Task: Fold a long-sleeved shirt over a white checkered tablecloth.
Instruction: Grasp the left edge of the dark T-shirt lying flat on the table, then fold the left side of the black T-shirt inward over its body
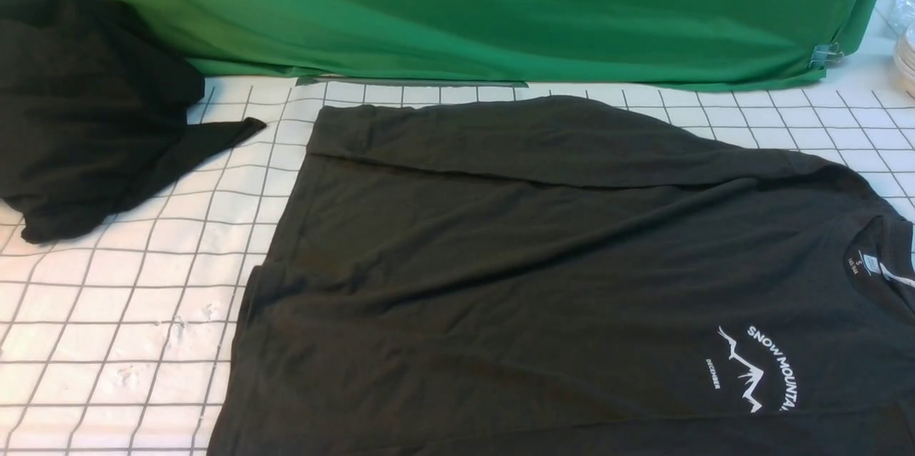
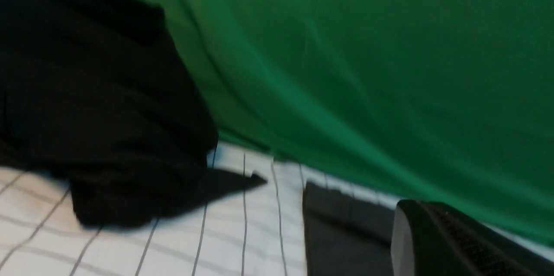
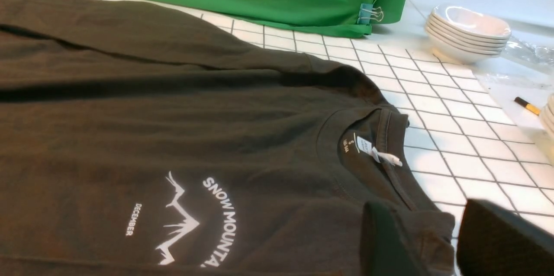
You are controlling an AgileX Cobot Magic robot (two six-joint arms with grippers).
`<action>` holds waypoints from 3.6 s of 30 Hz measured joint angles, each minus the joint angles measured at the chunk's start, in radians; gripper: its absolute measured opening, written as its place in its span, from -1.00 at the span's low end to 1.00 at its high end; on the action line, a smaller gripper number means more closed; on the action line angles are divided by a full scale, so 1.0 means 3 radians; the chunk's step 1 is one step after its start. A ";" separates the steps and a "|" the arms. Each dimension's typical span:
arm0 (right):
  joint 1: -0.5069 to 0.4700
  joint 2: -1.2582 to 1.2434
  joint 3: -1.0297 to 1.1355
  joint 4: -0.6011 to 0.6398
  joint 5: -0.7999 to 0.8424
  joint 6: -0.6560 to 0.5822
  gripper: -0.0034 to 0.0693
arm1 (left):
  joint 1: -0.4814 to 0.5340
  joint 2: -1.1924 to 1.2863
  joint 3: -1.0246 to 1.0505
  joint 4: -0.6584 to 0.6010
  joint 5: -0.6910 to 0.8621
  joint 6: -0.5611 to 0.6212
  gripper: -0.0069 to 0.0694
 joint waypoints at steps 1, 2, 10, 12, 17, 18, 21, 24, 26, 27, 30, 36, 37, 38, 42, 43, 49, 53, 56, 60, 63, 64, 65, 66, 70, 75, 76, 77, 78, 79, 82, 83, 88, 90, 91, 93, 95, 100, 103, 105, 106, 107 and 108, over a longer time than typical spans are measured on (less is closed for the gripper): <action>0.0000 0.0000 0.0000 0.0000 0.0000 0.0000 -0.23 | 0.0000 0.0000 0.0000 -0.0021 -0.0165 -0.0053 -0.81; 0.0000 0.0000 0.0000 0.0000 0.0000 0.0000 -0.23 | 0.0000 0.0000 0.0000 -0.0055 -0.0356 -0.0122 -0.81; 0.0001 0.0000 0.0000 0.0742 -0.0765 0.0784 -0.23 | 0.0000 0.0087 -0.0608 0.0126 -0.0765 -0.1307 -0.81; 0.0001 0.0000 0.0000 0.0863 -0.1102 0.1181 -0.23 | 0.0000 0.0444 -0.1322 0.0345 0.0201 -0.1381 -0.81; 0.0001 0.0000 0.0000 0.0903 -0.1484 0.1359 -0.24 | 0.0000 0.1688 -0.2629 0.0433 0.2450 -0.0832 -0.81; 0.0001 0.0000 0.0000 0.0903 -0.1521 0.1393 -0.24 | 0.0000 0.1915 -0.2767 0.0415 0.2756 -0.0673 -0.81; 0.0005 0.0000 0.0000 0.0906 -0.1670 0.1532 -0.27 | 0.0000 0.2657 -0.2968 0.0253 0.3450 -0.0233 -0.81; 0.0113 0.0024 -0.0246 0.0889 -0.1113 0.1520 -0.57 | -0.0048 0.3354 -0.2906 -0.0015 0.3665 0.0164 -0.81; 0.0241 0.0186 -0.0635 0.0872 -0.0564 0.1255 -0.77 | -0.0216 0.3654 -0.2817 -0.0048 0.3693 0.0252 -0.82; 0.0308 0.0296 -0.0811 0.0864 -0.0253 0.1096 -0.82 | -0.0293 0.3737 -0.2789 -0.0027 0.3693 0.0255 -0.82; 0.0568 0.0898 -0.1445 0.0853 0.0613 0.0628 -0.88 | -0.0825 0.4066 -0.2701 0.0332 0.3661 -0.0071 -0.83; 0.0912 0.2106 -0.2248 0.0839 0.1657 0.0032 -0.88 | -0.1472 0.4458 -0.2698 0.0998 0.3623 -0.0715 -0.83; 0.0927 0.2169 -0.2277 0.0839 0.1706 0.0007 -0.88 | -0.1493 0.4501 -0.2698 0.0998 0.3619 -0.0730 -0.83; 0.0977 0.2385 -0.2363 0.0839 0.1770 -0.0049 -0.88 | -0.1544 0.4641 -0.2698 0.1034 0.3585 -0.0771 -0.81; 0.1034 0.2639 -0.2389 0.0839 0.1800 -0.0093 -0.88 | -0.1561 0.4884 -0.2698 0.1045 0.3548 -0.0781 -0.66; 0.1057 0.2695 -0.2389 0.0839 0.1796 -0.0099 -0.88 | -0.1561 0.5005 -0.2698 0.1032 0.3548 -0.0781 -0.53; 0.1064 0.2716 -0.2389 0.0842 0.1694 -0.0102 -0.88 | -0.1561 0.5266 -0.2694 0.0998 0.3483 -0.0781 0.06; 0.1064 0.2716 -0.2389 0.0848 0.1632 -0.0102 -0.88 | -0.1561 0.5318 -0.2680 0.0977 0.3355 -0.0781 0.34; 0.1064 0.2716 -0.2389 0.0849 0.1622 -0.0102 -0.88 | -0.1561 0.5371 -0.2680 0.0953 0.3326 -0.0781 0.41; 0.1064 0.2716 -0.2389 0.0852 0.1617 -0.0102 -0.88 | -0.1561 0.5414 -0.2682 0.0886 0.3337 -0.0767 0.28; 0.1064 0.2716 -0.2389 0.0852 0.1617 -0.0102 -0.87 | -0.1561 0.5431 -0.2690 0.0781 0.3415 -0.0686 -0.04; 0.1064 0.2716 -0.2389 0.0852 0.1617 -0.0102 -0.87 | -0.1561 0.5431 -0.2690 0.0775 0.3436 -0.0680 -0.10; 0.1064 0.2716 -0.2389 0.0852 0.1617 -0.0102 -0.87 | -0.1561 0.5427 -0.2690 0.0746 0.3501 -0.0664 -0.28; 0.1064 0.2716 -0.2389 0.0852 0.1617 -0.0102 -0.86 | -0.1561 0.5409 -0.2690 0.0738 0.3554 -0.0644 -0.44; 0.1064 0.2716 -0.2389 0.0852 0.1617 -0.0102 -0.85 | -0.1561 0.5242 -0.2686 0.0718 0.3657 -0.0567 -0.75; 0.1064 0.2716 -0.2389 0.0852 0.1607 -0.0102 -0.85 | -0.1561 0.4831 -0.2712 0.0746 0.3776 -0.0503 -0.78; 0.1064 0.2716 -0.2389 0.0852 0.1599 -0.0102 -0.85 | -0.1561 0.4780 -0.2765 0.0794 0.3802 -0.0503 -0.78; 0.1064 0.2716 -0.2389 0.0852 0.1595 -0.0102 -0.85 | -0.1561 0.4780 -0.2779 0.0808 0.3810 -0.0503 -0.78; 0.1064 0.2716 -0.2389 0.0852 0.1583 -0.0102 -0.85 | -0.1561 0.4727 -0.2922 0.0915 0.3848 -0.0499 -0.78; 0.1064 0.2716 -0.2389 0.0852 0.1568 -0.0102 -0.85 | -0.1561 0.4718 -0.3065 0.0998 0.3882 -0.0496 -0.78; 0.1064 0.2716 -0.2389 0.0869 0.1542 -0.0102 -0.85 | -0.1561 0.4749 -0.3626 0.1247 0.3939 -0.0488 -0.78; 0.1064 0.2716 -0.2389 0.0892 0.1535 -0.0102 -0.84 | -0.1561 0.4796 -0.3835 0.1337 0.3948 -0.0452 -0.78; 0.1064 0.2716 -0.2389 0.0946 0.1510 -0.0099 -0.82 | -0.1556 0.5233 -0.4822 0.1513 0.4013 -0.0223 -0.78; 0.1064 0.2716 -0.2389 0.0959 0.1507 -0.0099 -0.82 | -0.1543 0.5355 -0.4976 0.1520 0.4042 -0.0173 -0.78; 0.1064 0.2716 -0.2389 0.0978 0.1507 -0.0099 -0.82 | -0.1526 0.5533 -0.5156 0.1543 0.4067 -0.0126 -0.78; 0.1064 0.2716 -0.2389 0.0988 0.1507 -0.0099 -0.81 | -0.1467 0.5788 -0.5361 0.1635 0.4105 -0.0089 -0.78; 0.1064 0.2716 -0.2389 0.0989 0.1507 -0.0099 -0.81 | -0.1410 0.5956 -0.5455 0.1698 0.4125 -0.0076 -0.78; 0.1064 0.2716 -0.2389 0.0992 0.1507 -0.0099 -0.79 | -0.1173 0.6423 -0.5696 0.1813 0.4144 -0.0073 -0.78; 0.1064 0.2716 -0.2389 0.0992 0.1507 -0.0099 -0.79 | -0.1059 0.6679 -0.5837 0.1811 0.4141 -0.0071 -0.78; 0.1064 0.2716 -0.2389 0.0993 0.1507 -0.0099 -0.79 | -0.1042 0.6788 -0.5888 0.1811 0.4141 -0.0060 -0.78; 0.1064 0.2716 -0.2389 0.0993 0.1507 -0.0099 -0.78 | -0.1039 0.6851 -0.5905 0.1811 0.4132 -0.0058 -0.78; 0.1064 0.2716 -0.2389 0.0996 0.1507 -0.0099 -0.78 | -0.1035 0.6887 -0.5916 0.1811 0.4122 -0.0058 -0.78; 0.1064 0.2716 -0.2389 0.0996 0.1507 -0.0099 -0.77 | -0.1035 0.6923 -0.5923 0.1811 0.4084 -0.0056 -0.78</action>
